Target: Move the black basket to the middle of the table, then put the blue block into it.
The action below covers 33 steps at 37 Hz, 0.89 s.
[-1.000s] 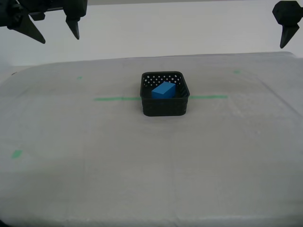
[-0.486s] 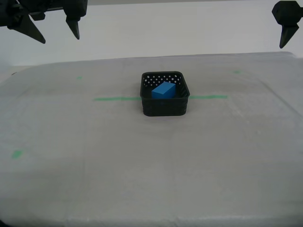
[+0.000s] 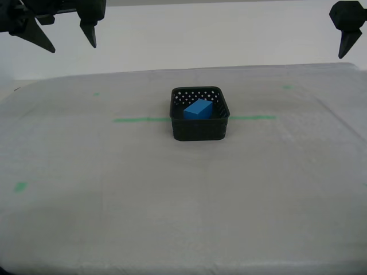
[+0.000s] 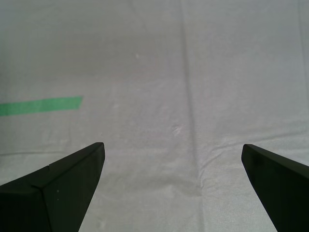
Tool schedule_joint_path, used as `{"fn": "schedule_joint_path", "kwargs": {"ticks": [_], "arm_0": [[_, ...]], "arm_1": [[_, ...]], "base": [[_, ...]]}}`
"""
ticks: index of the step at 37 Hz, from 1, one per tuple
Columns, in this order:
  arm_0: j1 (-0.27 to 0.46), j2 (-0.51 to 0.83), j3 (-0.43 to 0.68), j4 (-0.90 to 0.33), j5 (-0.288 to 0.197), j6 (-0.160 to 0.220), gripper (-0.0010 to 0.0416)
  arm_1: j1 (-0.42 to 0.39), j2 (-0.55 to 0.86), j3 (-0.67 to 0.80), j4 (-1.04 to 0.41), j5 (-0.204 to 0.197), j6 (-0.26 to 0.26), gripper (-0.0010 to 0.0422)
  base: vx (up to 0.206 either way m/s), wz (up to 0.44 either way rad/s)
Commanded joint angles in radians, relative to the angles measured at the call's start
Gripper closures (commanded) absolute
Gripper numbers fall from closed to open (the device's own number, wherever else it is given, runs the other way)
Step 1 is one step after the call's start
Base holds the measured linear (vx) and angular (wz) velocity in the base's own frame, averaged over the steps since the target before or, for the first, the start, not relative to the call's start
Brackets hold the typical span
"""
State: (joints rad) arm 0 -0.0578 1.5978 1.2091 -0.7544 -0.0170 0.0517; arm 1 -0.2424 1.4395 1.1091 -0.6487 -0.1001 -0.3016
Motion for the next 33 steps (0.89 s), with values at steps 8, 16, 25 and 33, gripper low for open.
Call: {"fn": "schedule_joint_path", "kwargs": {"ticks": [8,16,25,33], "arm_0": [[0.000,0.000,0.000,0.000,0.000,-0.002,0.0007],[0.000,0.000,0.000,0.000,0.000,-0.002,0.0007],[0.000,0.000,0.000,0.000,0.000,-0.002,0.0007],[0.000,0.000,0.000,0.000,0.000,-0.002,0.0007]], "arm_1": [[0.000,0.000,0.001,0.000,0.000,0.000,0.0012],[0.000,0.000,0.001,0.000,0.000,0.000,0.0012],[0.000,0.000,0.001,0.000,0.000,0.000,0.0012],[0.000,0.000,0.002,0.000,0.000,0.000,0.0012]], "base": [[0.000,0.000],[0.000,0.000],[0.000,0.000],[0.000,0.000]]}}
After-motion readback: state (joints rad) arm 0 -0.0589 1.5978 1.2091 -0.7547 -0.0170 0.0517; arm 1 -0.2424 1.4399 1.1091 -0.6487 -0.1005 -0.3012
